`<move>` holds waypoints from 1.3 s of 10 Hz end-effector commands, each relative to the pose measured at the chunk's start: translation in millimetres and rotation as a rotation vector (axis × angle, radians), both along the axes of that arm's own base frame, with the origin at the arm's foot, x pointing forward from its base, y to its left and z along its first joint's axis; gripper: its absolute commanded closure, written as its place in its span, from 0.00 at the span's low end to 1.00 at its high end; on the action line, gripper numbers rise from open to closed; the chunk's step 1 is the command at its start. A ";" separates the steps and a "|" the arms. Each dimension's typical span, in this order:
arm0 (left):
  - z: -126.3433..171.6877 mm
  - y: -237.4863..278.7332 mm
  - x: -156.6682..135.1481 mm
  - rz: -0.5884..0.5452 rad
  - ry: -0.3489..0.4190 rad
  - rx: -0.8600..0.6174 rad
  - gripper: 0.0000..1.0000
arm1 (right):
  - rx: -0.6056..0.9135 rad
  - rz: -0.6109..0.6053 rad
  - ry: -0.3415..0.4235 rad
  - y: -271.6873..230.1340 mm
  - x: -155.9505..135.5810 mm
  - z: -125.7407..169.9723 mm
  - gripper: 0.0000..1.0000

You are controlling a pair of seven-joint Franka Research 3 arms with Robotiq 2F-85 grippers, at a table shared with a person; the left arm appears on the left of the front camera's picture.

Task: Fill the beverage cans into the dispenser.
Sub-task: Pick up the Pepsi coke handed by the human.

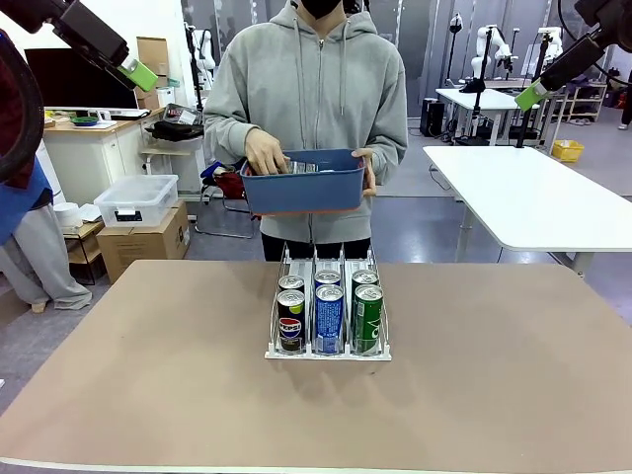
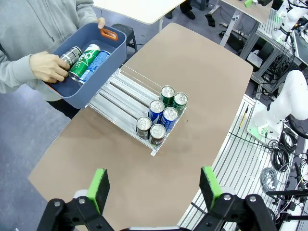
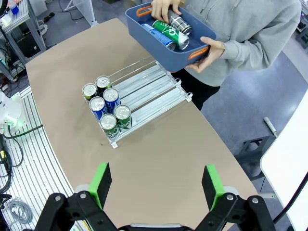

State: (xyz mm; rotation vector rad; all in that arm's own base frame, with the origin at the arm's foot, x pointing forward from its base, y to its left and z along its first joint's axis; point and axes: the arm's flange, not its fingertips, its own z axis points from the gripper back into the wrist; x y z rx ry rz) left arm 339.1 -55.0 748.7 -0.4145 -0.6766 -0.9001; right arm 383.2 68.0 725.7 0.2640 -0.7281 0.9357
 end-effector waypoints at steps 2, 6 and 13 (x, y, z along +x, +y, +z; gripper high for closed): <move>0.6 1.9 0.1 0.001 -0.006 -0.001 0.00 | 0.008 0.008 0.000 -1.0 -0.7 0.3 0.00; 0.6 1.9 0.1 0.001 -0.006 -0.001 0.00 | 0.008 0.008 0.000 -1.0 -0.7 0.3 0.00; 0.6 1.9 0.1 0.001 -0.006 -0.001 0.00 | 0.008 0.008 0.000 -1.0 -0.7 0.3 0.00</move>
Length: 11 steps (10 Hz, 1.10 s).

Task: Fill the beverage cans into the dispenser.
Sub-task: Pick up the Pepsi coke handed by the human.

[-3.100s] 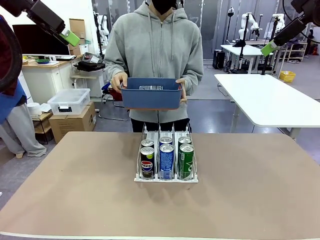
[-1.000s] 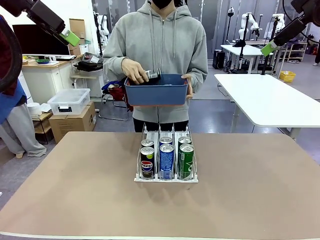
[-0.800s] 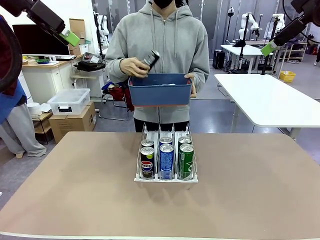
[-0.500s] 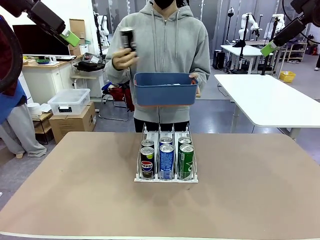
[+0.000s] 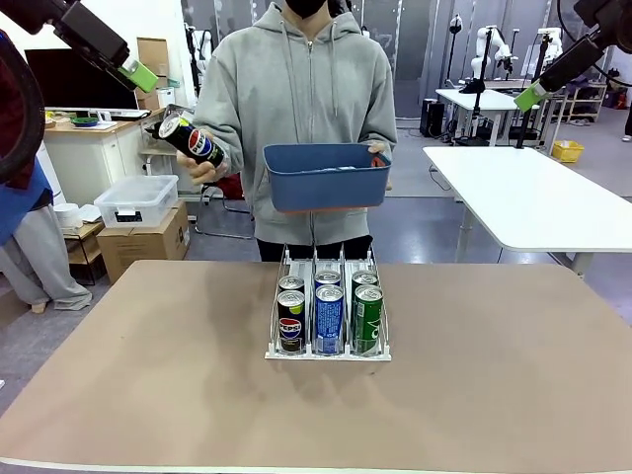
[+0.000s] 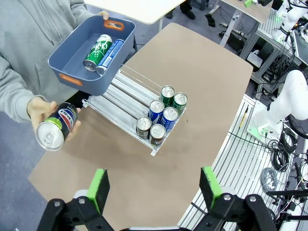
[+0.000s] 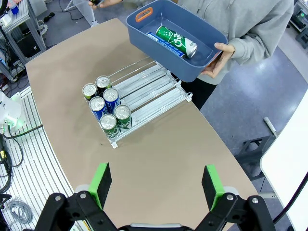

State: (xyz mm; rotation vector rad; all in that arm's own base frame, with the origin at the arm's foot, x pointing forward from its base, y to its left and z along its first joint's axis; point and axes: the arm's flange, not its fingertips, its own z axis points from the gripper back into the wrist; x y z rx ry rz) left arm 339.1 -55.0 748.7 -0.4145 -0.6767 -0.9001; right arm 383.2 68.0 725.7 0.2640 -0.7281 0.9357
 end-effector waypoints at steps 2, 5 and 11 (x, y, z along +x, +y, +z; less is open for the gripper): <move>0.6 1.9 0.1 0.001 -0.006 -0.001 0.00 | 0.008 0.008 0.000 -1.0 -0.7 0.3 0.00; 0.6 1.9 0.1 0.001 -0.006 -0.001 0.00 | 0.008 0.008 0.000 -1.0 -0.7 0.3 0.00; 0.6 1.9 0.1 0.001 -0.006 -0.001 0.00 | 0.008 0.008 0.000 -1.0 -0.7 0.3 0.00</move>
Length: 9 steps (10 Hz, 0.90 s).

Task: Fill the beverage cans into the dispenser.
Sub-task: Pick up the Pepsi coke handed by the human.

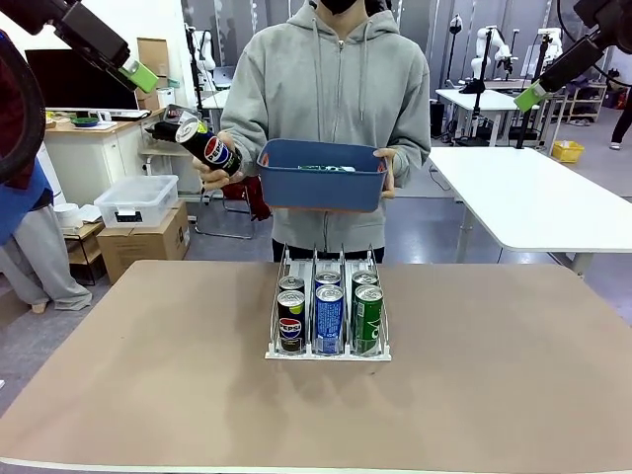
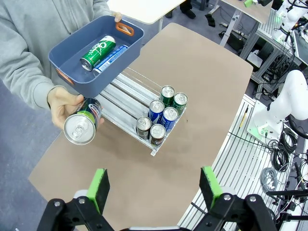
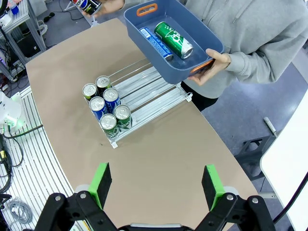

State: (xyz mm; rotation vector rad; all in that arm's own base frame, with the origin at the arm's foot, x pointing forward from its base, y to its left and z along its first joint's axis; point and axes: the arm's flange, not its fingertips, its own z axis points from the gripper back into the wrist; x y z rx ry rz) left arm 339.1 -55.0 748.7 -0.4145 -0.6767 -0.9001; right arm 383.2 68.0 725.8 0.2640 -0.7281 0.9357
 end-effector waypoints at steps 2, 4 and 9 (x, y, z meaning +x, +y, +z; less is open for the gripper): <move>0.6 1.9 0.1 0.001 -0.006 -0.001 0.00 | 0.008 0.008 0.000 -1.0 -0.7 0.3 0.00; -0.9 1.8 8.9 0.000 0.027 0.050 0.00 | 0.008 0.008 0.000 -1.0 -0.7 0.3 0.00; -28.4 -18.5 42.0 0.129 -0.085 0.073 0.00 | 0.008 0.008 0.000 -1.0 -0.7 0.3 0.00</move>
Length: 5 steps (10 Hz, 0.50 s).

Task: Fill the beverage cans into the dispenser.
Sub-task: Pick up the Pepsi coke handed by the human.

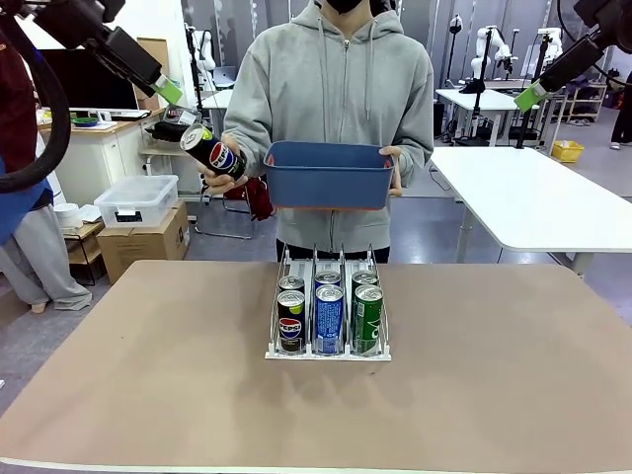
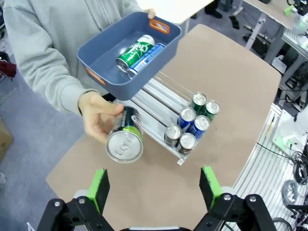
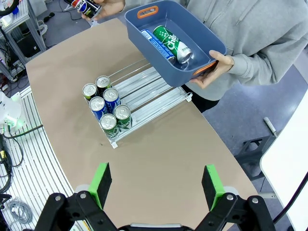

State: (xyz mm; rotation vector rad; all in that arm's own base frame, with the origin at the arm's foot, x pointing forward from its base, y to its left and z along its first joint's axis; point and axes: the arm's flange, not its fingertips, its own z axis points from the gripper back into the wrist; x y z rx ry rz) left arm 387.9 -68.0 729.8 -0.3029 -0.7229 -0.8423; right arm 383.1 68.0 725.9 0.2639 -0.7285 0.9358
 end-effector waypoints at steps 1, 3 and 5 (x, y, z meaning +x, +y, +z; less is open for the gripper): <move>-16.4 -4.2 8.7 0.006 -0.025 0.007 0.00 | 0.008 0.008 0.001 -1.0 -0.6 0.2 0.00; -27.4 -7.2 22.0 -0.019 -0.008 -0.005 0.00 | 0.008 0.008 0.001 -1.0 -0.6 0.2 0.00; -38.9 -9.0 30.5 -0.019 -0.050 -0.016 0.00 | 0.008 0.008 0.001 -1.0 -0.6 0.2 0.00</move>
